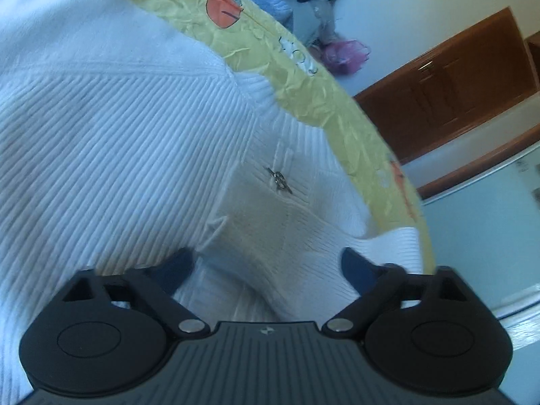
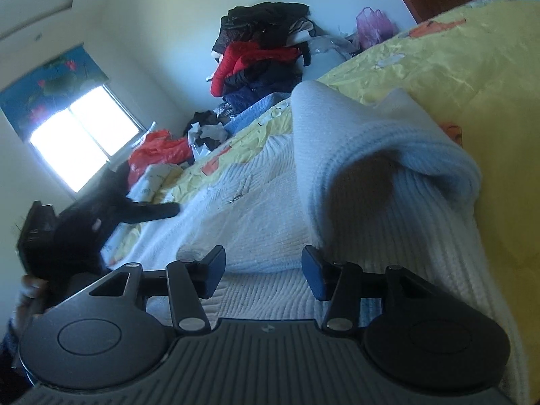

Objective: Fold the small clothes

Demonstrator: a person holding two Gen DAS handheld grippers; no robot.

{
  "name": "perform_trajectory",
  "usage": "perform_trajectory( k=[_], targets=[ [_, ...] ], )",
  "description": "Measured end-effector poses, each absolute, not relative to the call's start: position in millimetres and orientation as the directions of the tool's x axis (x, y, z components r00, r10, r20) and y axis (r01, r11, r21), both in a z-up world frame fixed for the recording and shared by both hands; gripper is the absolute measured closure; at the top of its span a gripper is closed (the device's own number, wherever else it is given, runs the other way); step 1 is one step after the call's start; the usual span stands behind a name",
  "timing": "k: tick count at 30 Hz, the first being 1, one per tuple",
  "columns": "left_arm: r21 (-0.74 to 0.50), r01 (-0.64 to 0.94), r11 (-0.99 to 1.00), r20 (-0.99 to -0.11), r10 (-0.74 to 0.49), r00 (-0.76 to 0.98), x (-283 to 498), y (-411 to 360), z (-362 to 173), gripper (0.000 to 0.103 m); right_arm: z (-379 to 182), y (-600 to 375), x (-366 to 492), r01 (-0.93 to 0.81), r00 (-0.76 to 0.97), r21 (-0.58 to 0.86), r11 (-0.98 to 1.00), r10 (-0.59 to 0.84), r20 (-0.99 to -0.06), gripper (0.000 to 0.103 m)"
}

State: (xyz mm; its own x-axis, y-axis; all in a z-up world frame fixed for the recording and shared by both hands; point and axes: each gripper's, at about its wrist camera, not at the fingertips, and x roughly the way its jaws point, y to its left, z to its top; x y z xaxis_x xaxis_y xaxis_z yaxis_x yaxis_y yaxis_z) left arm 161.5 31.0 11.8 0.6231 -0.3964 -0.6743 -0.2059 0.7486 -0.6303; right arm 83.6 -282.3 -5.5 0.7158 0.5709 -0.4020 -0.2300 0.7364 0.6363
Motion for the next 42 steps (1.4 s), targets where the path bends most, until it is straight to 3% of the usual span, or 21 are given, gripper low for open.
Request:
perform_trajectory(
  k=[1,2,3,4,9,15,22,30,37,39,42],
  targets=[
    [-0.602,-0.212,0.770,-0.690,-0.369,0.623,166,27,13,0.038,-6,-284,84,-0.228,0.715,0.647,0.728,0.576,-0.396,0.047],
    [-0.562,-0.212,0.799,-0.712,-0.337,0.616,171,19,14,0.069,-7,-285,84,-0.226,0.715,0.654,0.722,0.579,-0.392,0.047],
    [-0.524,-0.215,0.824,-0.739,-0.315,0.596,176,16,13,0.080,-7,-285,84,-0.226,0.714,0.658,0.718,0.581,-0.389,0.047],
    [-0.490,-0.222,0.843,-0.762,-0.292,0.578,182,13,11,0.086,-7,-286,84,-0.226,0.714,0.662,0.715,0.584,-0.387,0.047],
    [-0.379,-0.174,0.909,-0.780,-0.212,0.590,187,-4,24,0.093,-6,-284,83,-0.231,0.713,0.664,0.712,0.588,-0.382,0.045],
    [-0.307,-0.077,0.949,-0.683,-0.163,0.712,173,2,68,0.093,-6,-282,83,-0.225,0.710,0.656,0.720,0.582,-0.396,0.044],
    [-0.268,-0.089,0.959,-0.569,-0.083,0.818,155,46,105,0.093,-5,-280,84,-0.214,0.711,0.656,0.724,0.576,-0.403,0.043],
    [-0.283,-0.180,0.942,-0.618,-0.035,0.786,135,82,73,0.094,-5,-280,86,-0.214,0.710,0.646,0.732,0.571,-0.412,0.043],
    [-0.214,-0.214,0.953,-0.726,-0.008,0.688,135,85,18,0.093,-3,-278,87,-0.214,0.706,0.622,0.753,0.559,-0.434,0.042],
    [-0.251,-0.215,0.944,-0.702,-0.025,0.712,129,90,12,0.091,11,-269,83,-0.239,0.701,0.550,0.800,0.534,-0.472,0.041],
    [-0.277,-0.189,0.942,-0.657,-0.043,0.753,118,93,3,0.090,39,-265,78,-0.334,0.726,0.498,0.800,0.555,-0.405,0.031]
  ],
)
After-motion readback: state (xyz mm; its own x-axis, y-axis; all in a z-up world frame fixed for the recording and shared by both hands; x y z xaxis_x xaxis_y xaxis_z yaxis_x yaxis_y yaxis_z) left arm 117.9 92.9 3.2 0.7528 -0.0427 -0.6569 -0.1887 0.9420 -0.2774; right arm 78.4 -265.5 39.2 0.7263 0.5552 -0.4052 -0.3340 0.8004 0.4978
